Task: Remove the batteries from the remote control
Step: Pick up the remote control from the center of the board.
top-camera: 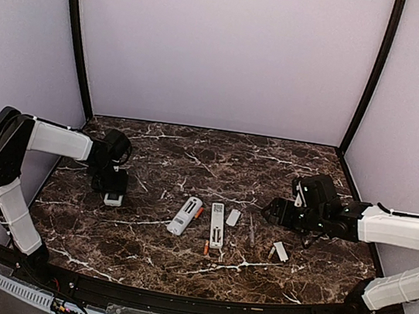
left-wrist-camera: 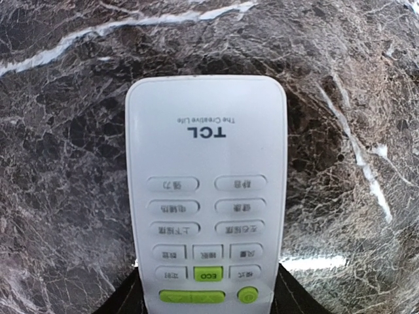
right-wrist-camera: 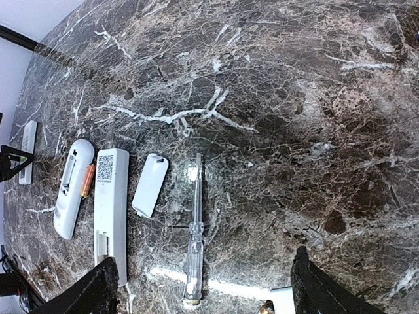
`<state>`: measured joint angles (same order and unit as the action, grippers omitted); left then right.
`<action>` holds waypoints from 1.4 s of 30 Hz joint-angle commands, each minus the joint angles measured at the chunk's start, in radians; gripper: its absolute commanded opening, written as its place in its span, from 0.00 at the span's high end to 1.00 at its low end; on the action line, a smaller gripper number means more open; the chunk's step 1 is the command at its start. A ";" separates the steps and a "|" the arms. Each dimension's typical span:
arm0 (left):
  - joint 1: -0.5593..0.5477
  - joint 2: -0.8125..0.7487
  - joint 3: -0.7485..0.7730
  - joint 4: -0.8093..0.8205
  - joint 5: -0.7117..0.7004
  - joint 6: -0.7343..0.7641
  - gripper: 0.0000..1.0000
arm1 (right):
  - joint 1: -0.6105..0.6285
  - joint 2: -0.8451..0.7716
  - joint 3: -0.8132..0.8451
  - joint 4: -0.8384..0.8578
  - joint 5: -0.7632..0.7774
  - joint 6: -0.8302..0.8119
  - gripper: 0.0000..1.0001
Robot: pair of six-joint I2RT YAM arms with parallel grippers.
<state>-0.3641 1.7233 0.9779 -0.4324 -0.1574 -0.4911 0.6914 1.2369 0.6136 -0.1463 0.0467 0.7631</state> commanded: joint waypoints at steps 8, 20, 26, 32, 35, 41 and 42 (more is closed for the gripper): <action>-0.004 -0.239 -0.005 -0.059 0.076 0.010 0.55 | -0.071 -0.128 0.039 0.016 -0.076 -0.115 0.07; -0.067 -0.404 0.078 -0.017 0.626 0.245 0.59 | -0.118 -0.239 0.176 0.080 -0.566 -0.418 0.09; -0.232 -0.369 0.152 0.010 0.944 0.287 0.60 | -0.108 -0.272 0.266 0.087 -0.803 -0.526 0.09; -0.327 -0.325 0.208 0.030 1.150 0.273 0.61 | -0.062 -0.247 0.321 0.184 -0.930 -0.588 0.10; -0.355 -0.317 0.226 0.041 1.223 0.255 0.62 | -0.009 -0.215 0.359 0.185 -0.954 -0.648 0.11; -0.392 -0.304 0.249 0.038 1.335 0.233 0.62 | 0.092 -0.112 0.441 0.153 -0.983 -0.755 0.14; -0.396 -0.300 0.251 0.037 1.342 0.231 0.62 | 0.104 -0.094 0.453 0.153 -0.996 -0.756 0.16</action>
<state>-0.7418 1.4246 1.1938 -0.4122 1.0554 -0.2478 0.7494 1.0866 1.0107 -0.0002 -0.8871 0.0834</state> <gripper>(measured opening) 0.583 0.865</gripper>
